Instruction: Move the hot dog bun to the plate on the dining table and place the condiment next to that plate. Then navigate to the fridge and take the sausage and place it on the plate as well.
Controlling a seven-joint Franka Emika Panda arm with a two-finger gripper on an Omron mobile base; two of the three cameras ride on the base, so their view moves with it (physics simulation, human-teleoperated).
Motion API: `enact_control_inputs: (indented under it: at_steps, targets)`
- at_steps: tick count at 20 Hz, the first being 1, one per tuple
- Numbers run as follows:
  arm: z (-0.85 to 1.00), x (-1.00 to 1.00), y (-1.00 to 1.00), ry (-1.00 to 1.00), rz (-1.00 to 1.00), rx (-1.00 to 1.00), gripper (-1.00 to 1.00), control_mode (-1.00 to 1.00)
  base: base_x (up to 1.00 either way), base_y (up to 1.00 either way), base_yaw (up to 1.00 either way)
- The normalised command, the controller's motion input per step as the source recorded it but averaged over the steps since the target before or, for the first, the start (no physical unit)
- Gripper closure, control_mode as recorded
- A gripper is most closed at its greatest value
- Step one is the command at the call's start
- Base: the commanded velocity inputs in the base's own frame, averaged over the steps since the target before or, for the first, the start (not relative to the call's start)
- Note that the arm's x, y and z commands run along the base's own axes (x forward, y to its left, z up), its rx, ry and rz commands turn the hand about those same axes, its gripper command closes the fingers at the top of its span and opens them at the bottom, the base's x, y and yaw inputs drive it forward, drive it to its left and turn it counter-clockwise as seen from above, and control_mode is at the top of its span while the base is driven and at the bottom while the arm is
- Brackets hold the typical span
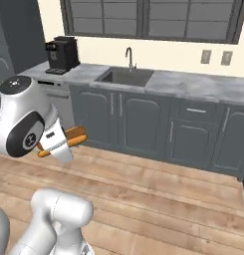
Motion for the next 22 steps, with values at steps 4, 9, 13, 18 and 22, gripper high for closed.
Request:
enact_control_inputs:
  at_steps: [4, 9, 13, 18, 22]
  targets:
    - [0.00, 0.00, 0.00, 0.00, 0.00, 0.00, 1.00, 1.00, -0.03, 0.39, 0.82]
    - [0.00, 0.00, 0.00, 0.00, 0.00, 0.00, 1.00, 1.00, 0.00, 0.32, 0.82]
    - [0.00, 0.00, 0.00, 0.00, 0.00, 0.00, 1.00, 1.00, 0.00, 0.28, 0.81]
    - [0.00, 0.00, 0.00, 0.00, 0.00, 0.00, 1.00, 1.00, -0.33, 0.34, 0.74]
    - [0.00, 0.00, 0.00, 0.00, 0.00, 0.00, 1.00, 1.00, -0.48, 0.34, 0.69]
